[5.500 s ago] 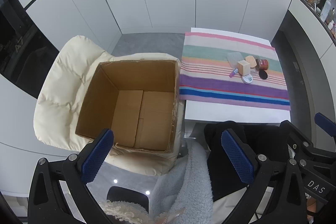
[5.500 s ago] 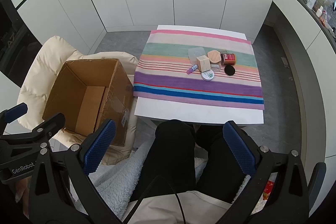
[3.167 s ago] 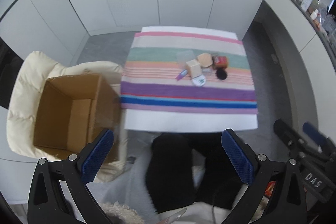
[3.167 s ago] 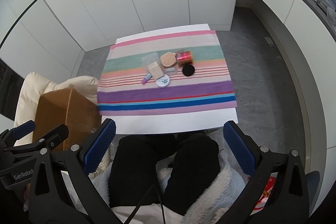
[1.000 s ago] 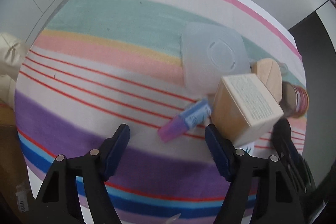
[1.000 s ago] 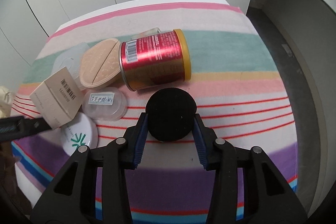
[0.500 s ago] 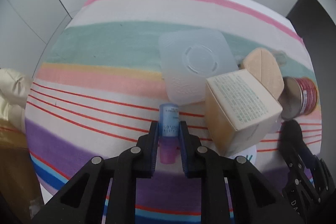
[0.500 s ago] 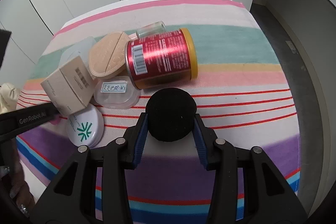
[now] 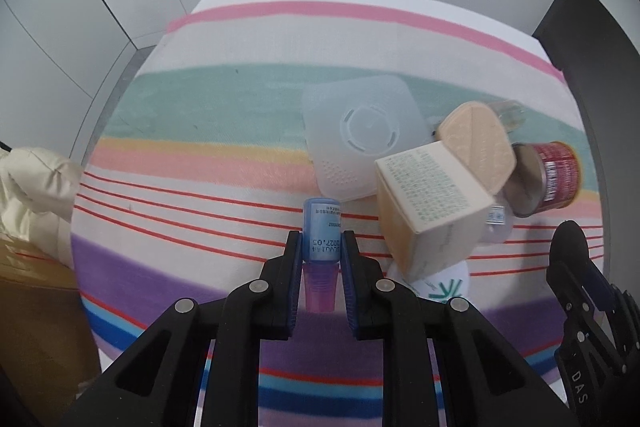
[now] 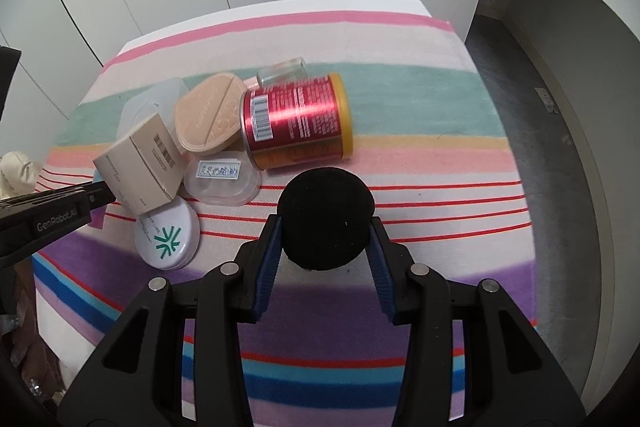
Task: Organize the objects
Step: 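Grasp the black round puff with the right tool while the left tool grasps the pink-capped blue tube, then lift and carry the puff and tube with both tools over the cardboard box, then open both tools to drop the puff and tube into the box, then withdraw both open tools from the box back toward the table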
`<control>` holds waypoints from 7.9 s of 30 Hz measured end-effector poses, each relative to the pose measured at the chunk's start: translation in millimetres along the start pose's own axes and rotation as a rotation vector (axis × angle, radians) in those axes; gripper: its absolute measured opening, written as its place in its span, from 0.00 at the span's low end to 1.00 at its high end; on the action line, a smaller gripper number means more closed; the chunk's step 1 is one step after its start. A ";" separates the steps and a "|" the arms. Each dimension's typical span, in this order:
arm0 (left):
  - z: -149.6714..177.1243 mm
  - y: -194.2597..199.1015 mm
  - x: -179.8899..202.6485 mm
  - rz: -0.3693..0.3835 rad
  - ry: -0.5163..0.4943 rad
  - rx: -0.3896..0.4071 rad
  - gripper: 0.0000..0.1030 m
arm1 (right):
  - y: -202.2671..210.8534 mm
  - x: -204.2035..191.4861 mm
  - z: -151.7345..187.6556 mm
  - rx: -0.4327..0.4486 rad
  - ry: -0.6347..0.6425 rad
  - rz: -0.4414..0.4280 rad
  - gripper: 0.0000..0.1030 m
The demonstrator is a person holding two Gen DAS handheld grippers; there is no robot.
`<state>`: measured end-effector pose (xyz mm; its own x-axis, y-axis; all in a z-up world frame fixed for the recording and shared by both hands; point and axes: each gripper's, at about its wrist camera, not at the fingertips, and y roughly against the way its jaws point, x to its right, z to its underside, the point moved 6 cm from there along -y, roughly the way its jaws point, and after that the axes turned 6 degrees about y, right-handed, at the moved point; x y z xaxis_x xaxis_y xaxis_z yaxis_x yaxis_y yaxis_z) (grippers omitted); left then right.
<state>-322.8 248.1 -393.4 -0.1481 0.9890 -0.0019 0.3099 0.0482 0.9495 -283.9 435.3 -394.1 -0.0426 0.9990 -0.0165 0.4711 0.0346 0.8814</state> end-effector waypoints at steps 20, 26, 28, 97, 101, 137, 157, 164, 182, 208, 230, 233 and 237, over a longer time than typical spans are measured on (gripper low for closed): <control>-54.7 153.8 -25.6 0.021 -0.020 0.155 0.18 | 139.7 -13.6 -73.9 0.094 0.040 0.031 0.42; -68.3 211.0 -35.4 0.020 -0.032 0.195 0.18 | 198.0 -20.4 -102.7 0.133 0.053 0.035 0.42; -73.0 231.6 -40.1 0.022 -0.028 0.211 0.18 | 217.3 -23.8 -110.7 0.146 0.062 0.026 0.42; 138.7 364.5 -136.5 0.138 -0.017 0.282 0.18 | 386.3 -24.6 110.5 0.167 0.016 -0.014 0.42; 149.0 361.1 -151.6 0.122 0.003 0.269 0.18 | 391.2 -23.5 126.6 0.155 0.010 -0.024 0.42; 198.9 337.5 -325.8 -0.012 0.337 0.215 0.19 | 353.3 -215.6 116.2 0.079 0.365 -0.256 0.42; 198.6 312.8 -424.1 -0.041 0.559 0.197 0.19 | 321.2 -434.4 149.1 -0.023 0.758 -0.467 0.42; 161.5 275.6 -444.1 -0.046 0.592 0.146 0.19 | 283.0 -474.3 127.8 -0.066 0.766 -0.458 0.42; 143.9 233.9 -475.6 -0.048 0.714 0.058 0.92 | 231.9 -536.8 86.6 -0.034 0.785 -0.329 0.91; 152.0 247.1 -475.1 -0.065 0.719 0.059 0.92 | 237.8 -513.1 80.0 -0.089 0.677 -0.378 0.91; 206.9 293.3 -440.9 -0.077 0.644 0.114 0.92 | 285.7 -467.4 109.4 -0.051 0.657 -0.362 0.91; 220.6 296.2 -433.5 -0.081 0.626 0.116 0.92 | 289.4 -455.3 119.9 -0.055 0.667 -0.347 0.91; 228.9 300.3 -423.0 -0.075 0.599 0.116 0.92 | 294.6 -440.7 130.4 -0.055 0.669 -0.333 0.91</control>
<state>47.9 -123.7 -179.3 -0.6653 0.7330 0.1414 0.3733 0.1626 0.9134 -11.5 9.2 -188.8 -0.7102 0.7039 -0.0112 0.2957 0.3126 0.9027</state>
